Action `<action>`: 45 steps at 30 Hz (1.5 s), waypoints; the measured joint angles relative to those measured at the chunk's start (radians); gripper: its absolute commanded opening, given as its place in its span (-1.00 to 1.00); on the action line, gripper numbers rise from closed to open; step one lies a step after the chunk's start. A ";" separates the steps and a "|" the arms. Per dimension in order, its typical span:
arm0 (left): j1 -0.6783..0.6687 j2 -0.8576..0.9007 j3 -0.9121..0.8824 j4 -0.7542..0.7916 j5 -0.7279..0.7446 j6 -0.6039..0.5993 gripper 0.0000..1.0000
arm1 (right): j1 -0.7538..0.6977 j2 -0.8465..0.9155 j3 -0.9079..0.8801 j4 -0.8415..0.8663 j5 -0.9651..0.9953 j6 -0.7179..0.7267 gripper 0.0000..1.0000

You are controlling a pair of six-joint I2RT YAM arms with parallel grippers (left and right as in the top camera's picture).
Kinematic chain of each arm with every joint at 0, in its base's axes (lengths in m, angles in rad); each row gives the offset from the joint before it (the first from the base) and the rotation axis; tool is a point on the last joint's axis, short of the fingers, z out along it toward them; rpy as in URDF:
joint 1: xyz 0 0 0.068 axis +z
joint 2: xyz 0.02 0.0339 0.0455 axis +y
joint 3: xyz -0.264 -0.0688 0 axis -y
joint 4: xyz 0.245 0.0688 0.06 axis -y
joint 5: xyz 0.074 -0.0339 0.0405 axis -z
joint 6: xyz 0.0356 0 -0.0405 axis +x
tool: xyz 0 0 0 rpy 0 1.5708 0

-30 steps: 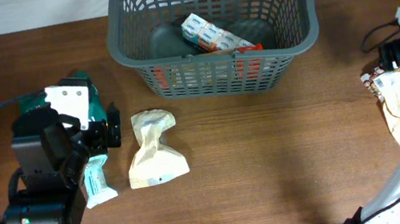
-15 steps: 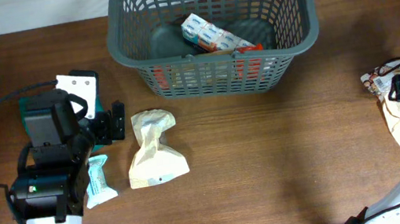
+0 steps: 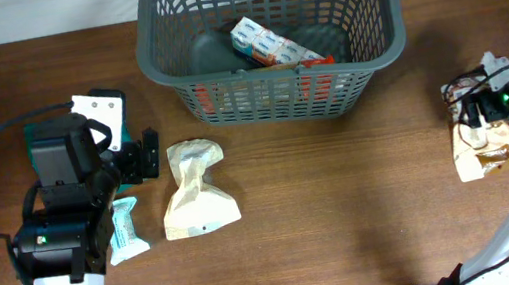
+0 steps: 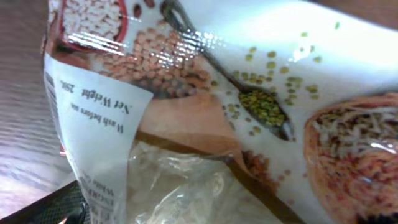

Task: Pack container
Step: 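Move the right gripper to the clear bean bag and grasp it, then lift the bean bag with the right gripper and release it into the basket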

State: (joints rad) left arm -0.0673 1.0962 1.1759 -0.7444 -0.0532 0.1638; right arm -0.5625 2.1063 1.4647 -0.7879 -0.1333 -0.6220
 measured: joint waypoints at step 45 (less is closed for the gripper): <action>0.000 0.000 0.000 0.031 0.000 0.000 0.99 | 0.154 -0.060 0.993 -0.270 -0.271 0.360 -0.92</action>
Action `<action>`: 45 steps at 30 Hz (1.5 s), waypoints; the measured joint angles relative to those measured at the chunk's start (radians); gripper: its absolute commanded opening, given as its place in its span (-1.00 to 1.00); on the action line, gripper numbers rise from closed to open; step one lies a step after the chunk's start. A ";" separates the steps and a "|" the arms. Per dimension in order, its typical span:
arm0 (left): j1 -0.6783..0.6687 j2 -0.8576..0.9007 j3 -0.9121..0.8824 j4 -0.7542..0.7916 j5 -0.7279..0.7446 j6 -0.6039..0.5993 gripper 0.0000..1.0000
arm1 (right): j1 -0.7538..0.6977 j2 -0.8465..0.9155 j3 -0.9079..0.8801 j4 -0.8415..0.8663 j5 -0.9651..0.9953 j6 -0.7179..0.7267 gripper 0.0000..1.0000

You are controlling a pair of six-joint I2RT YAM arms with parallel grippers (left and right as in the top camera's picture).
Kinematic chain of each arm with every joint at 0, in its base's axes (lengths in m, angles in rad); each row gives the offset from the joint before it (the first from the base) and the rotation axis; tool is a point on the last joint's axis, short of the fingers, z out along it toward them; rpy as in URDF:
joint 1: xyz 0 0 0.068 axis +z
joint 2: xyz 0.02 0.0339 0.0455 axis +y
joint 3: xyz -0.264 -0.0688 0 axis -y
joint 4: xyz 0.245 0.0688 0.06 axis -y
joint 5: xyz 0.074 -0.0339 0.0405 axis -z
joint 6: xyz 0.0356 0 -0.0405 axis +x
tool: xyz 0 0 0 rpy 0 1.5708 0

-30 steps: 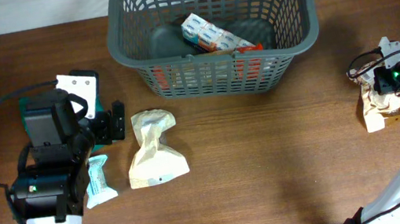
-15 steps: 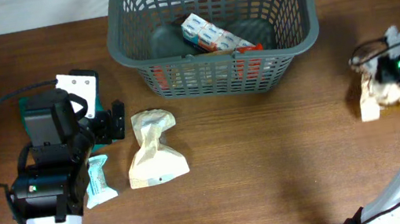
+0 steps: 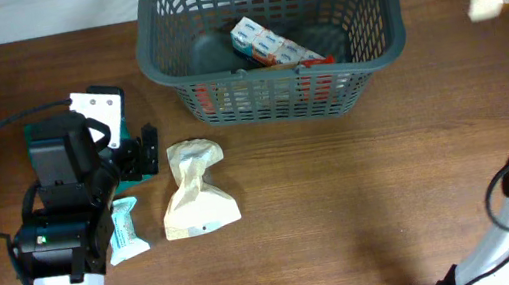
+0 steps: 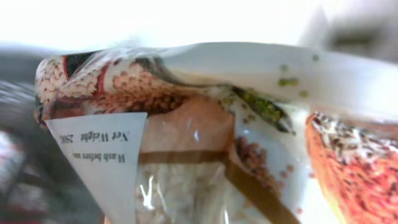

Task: Pack container
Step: 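Lift the bean bag with the right gripper and release it into the basket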

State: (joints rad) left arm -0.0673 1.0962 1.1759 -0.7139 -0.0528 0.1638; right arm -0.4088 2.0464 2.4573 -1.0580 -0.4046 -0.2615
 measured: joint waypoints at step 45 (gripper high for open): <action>0.000 0.001 0.000 0.000 0.000 0.000 0.98 | 0.571 0.113 -0.168 -0.129 0.069 -0.030 -0.93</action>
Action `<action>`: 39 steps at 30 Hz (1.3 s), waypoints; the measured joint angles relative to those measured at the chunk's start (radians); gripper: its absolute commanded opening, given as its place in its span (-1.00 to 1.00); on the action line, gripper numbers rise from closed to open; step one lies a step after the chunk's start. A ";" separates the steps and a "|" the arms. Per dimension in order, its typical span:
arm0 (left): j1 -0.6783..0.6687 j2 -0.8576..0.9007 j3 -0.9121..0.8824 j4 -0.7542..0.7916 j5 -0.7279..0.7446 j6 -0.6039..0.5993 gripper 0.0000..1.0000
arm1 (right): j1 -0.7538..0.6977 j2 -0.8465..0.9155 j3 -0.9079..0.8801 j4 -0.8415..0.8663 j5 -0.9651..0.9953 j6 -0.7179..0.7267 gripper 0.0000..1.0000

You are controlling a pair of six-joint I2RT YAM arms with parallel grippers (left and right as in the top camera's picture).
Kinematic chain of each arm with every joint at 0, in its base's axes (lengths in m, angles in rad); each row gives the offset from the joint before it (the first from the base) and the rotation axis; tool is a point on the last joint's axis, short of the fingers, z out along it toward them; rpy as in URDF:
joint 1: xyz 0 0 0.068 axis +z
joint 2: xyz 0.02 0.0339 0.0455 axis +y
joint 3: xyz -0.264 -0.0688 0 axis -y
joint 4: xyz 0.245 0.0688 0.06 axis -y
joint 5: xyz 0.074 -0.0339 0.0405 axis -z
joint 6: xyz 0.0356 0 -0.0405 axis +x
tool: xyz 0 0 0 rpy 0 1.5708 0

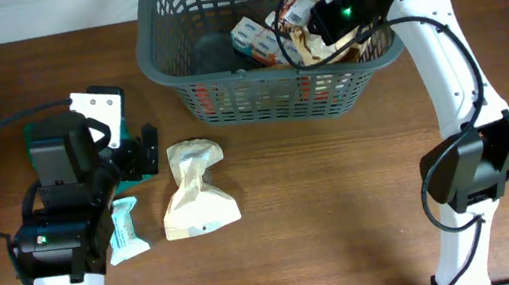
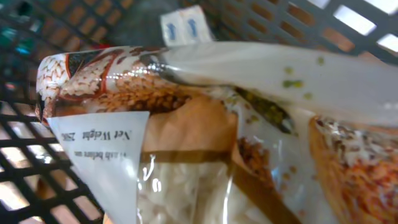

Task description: Pack container

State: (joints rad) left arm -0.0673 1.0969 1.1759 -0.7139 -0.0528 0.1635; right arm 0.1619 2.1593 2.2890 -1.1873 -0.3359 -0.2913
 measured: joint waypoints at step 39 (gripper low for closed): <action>0.021 0.001 0.000 0.040 -0.059 0.000 0.99 | -0.008 -0.200 0.657 -0.210 0.163 0.024 0.98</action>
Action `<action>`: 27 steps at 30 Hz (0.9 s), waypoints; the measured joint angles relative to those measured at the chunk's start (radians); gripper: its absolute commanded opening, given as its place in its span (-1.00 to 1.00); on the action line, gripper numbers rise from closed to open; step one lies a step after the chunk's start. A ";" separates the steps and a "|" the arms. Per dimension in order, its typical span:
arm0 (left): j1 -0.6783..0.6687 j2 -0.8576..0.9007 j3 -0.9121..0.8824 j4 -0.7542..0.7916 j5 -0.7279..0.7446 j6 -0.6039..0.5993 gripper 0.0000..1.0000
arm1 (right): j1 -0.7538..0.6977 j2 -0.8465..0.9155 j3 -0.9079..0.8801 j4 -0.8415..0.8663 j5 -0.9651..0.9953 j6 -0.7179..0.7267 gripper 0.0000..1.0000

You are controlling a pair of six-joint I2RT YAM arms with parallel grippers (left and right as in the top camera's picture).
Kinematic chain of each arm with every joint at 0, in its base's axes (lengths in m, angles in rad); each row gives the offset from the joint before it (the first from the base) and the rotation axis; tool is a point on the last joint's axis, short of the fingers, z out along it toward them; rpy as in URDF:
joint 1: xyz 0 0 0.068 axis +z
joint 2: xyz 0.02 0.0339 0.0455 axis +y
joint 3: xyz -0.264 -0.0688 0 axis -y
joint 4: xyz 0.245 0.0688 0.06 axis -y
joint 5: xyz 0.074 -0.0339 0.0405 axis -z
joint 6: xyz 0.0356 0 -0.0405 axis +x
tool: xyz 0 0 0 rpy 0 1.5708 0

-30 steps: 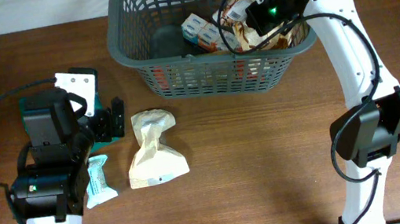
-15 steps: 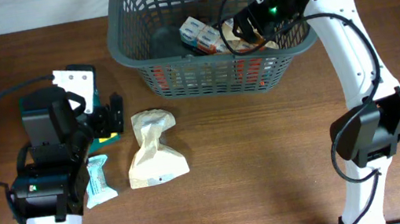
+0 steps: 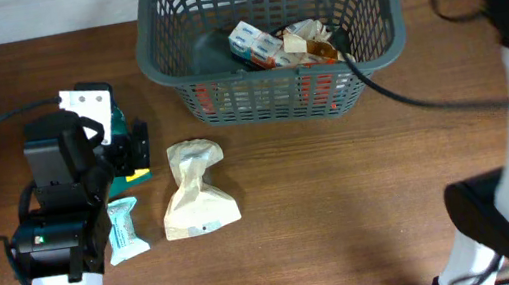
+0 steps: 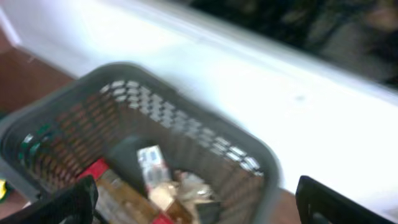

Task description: Pack container

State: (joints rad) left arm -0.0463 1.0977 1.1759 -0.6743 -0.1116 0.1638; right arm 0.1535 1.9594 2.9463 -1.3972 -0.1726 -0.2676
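Note:
The grey mesh basket (image 3: 226, 86) stands at the table's far edge and shows blurred in the right wrist view (image 4: 186, 99). Inside it lies the printed lentil bag (image 3: 308, 41) beside a blue-and-white packet (image 3: 255, 41). My right gripper (image 4: 196, 193) hangs high over the basket, open, with nothing between its fingers (image 4: 71, 205). At the left, my left gripper (image 3: 139, 148) appears open, just left of a crumpled cream bag (image 3: 198, 188). A small teal packet (image 3: 126, 229) lies by the left arm.
A white box (image 3: 86, 95) sits behind the left gripper. The right arm runs down the right side of the table. A white wall stands behind the basket (image 4: 298, 93).
The right gripper has let go of the lentil bag, which now lies in the basket, and stands open, higher above the basket. The left arm has shifted slightly.
The right gripper first held the lentil bag at the table's right edge. It then held the bag up at the far right corner, and after that inside the basket. Now the bag rests in the basket and the gripper is open above it.

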 measured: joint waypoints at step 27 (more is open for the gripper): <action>0.633 0.360 0.000 0.144 -0.110 -0.128 0.99 | -0.210 -0.040 0.019 -0.283 0.156 0.207 0.98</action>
State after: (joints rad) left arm 0.5869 1.4574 1.1759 -0.5301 -0.2218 0.0360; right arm -0.0566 1.9198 2.9658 -1.6802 -0.0162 -0.0605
